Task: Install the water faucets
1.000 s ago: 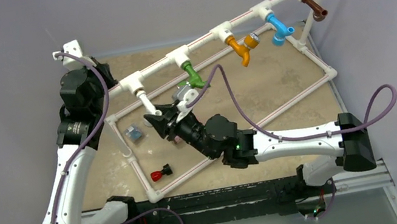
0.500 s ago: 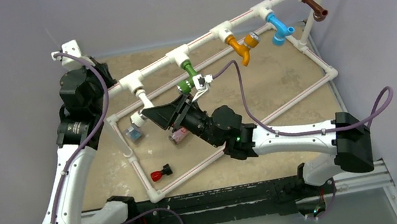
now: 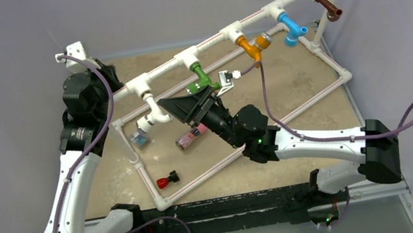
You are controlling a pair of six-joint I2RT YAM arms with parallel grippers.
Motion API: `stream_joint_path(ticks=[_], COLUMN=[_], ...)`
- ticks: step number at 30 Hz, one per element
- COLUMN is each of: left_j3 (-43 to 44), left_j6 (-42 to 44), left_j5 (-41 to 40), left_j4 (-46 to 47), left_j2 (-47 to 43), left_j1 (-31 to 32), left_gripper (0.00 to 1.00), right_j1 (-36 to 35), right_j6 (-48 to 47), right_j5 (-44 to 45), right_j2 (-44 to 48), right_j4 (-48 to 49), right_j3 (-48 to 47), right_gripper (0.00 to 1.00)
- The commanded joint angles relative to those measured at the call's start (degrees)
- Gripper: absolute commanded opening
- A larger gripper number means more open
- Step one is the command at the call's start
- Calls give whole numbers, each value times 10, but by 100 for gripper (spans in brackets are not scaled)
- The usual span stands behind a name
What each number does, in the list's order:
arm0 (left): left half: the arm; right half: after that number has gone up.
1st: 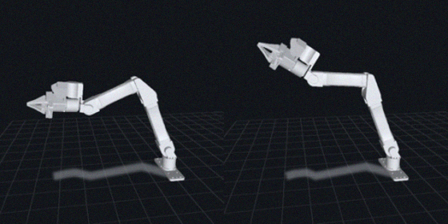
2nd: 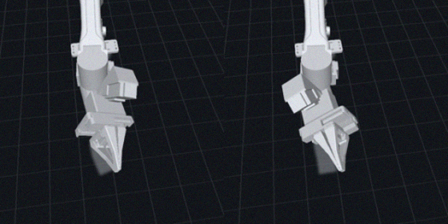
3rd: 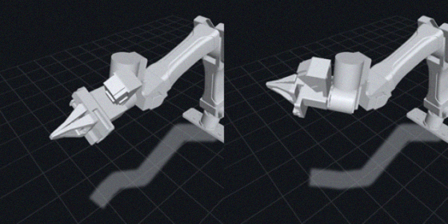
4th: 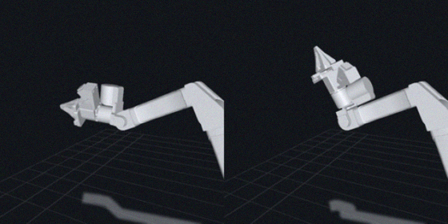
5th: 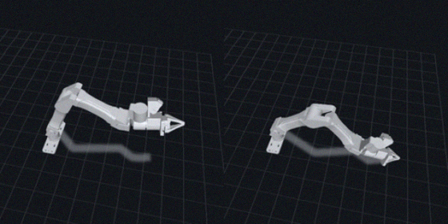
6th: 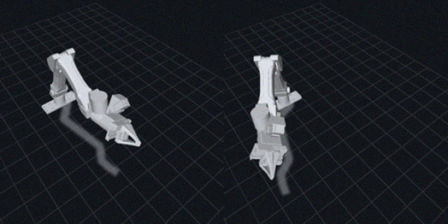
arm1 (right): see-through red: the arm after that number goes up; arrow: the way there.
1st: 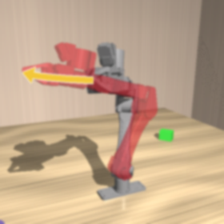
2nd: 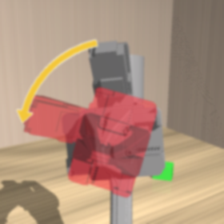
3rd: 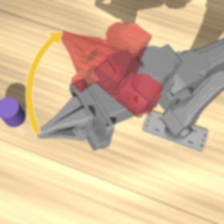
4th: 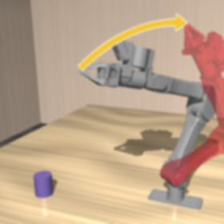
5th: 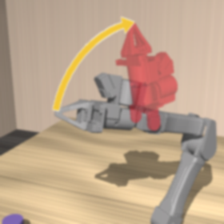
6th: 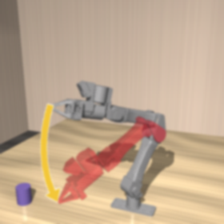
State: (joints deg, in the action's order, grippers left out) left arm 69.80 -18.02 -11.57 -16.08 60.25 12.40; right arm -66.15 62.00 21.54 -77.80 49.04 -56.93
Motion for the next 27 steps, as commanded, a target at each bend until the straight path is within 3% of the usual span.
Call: stream_joint_path(ticks=[1, 7, 13, 27], left_j3=[-37, -34, -33, -28], left_j6=[33, 33, 33, 34], left_j5=[59, 57, 57, 60], left_j4=[-170, -172, -174, -178], left_j2=[7, 8, 8, 11], left_j1=[19, 19, 19, 20], left_gripper=[0, 0, 0, 0], right_j1=[52, 52, 52, 53], right_j6=[-17, -94, -249, -544], right_j5=[84, 75, 41, -47], right_j2=[49, 90, 129, 125], right_j4=[38, -34, -91, -381], right_j3=[-5, 5, -24, -259], right_gripper=[77, 84, 83, 82])
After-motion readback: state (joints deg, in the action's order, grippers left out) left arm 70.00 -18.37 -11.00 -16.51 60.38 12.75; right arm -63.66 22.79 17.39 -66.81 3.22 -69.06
